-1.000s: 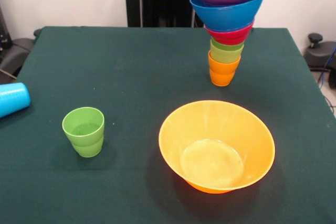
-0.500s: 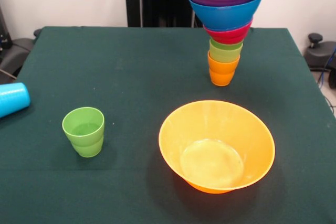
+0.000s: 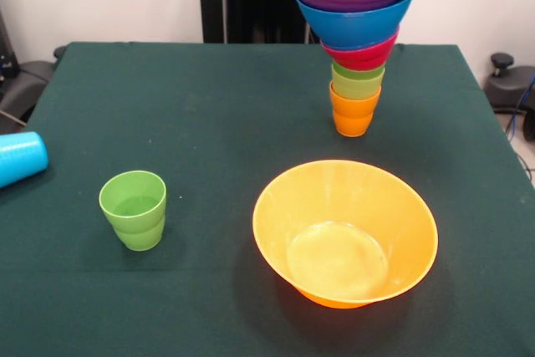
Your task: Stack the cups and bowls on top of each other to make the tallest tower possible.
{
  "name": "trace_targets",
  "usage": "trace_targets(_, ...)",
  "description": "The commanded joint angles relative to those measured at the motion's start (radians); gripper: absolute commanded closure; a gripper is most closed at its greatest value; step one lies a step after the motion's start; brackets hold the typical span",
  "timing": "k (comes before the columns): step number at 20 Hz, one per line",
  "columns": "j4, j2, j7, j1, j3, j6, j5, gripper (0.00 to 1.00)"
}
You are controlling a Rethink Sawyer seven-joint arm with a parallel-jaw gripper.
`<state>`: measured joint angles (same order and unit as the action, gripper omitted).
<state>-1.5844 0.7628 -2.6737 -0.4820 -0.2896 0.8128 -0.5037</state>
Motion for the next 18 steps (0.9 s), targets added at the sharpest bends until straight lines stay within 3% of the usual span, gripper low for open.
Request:
trace_targets(1,0.02,-0.028,-0.029,-0.01,0.044,-0.057,-0.042,1.0)
trace_targets(7,0.02,-0.029,-0.027,-0.012,0.041,-0.059,-0.033,1.0)
trace_targets(8,0.02,-0.03,-0.028,-0.012,0.04,-0.059,-0.032,0.0)
trace_targets(18,0.032,-0.03,-0.02,-0.014,0.034,-0.055,-0.037,0.0)
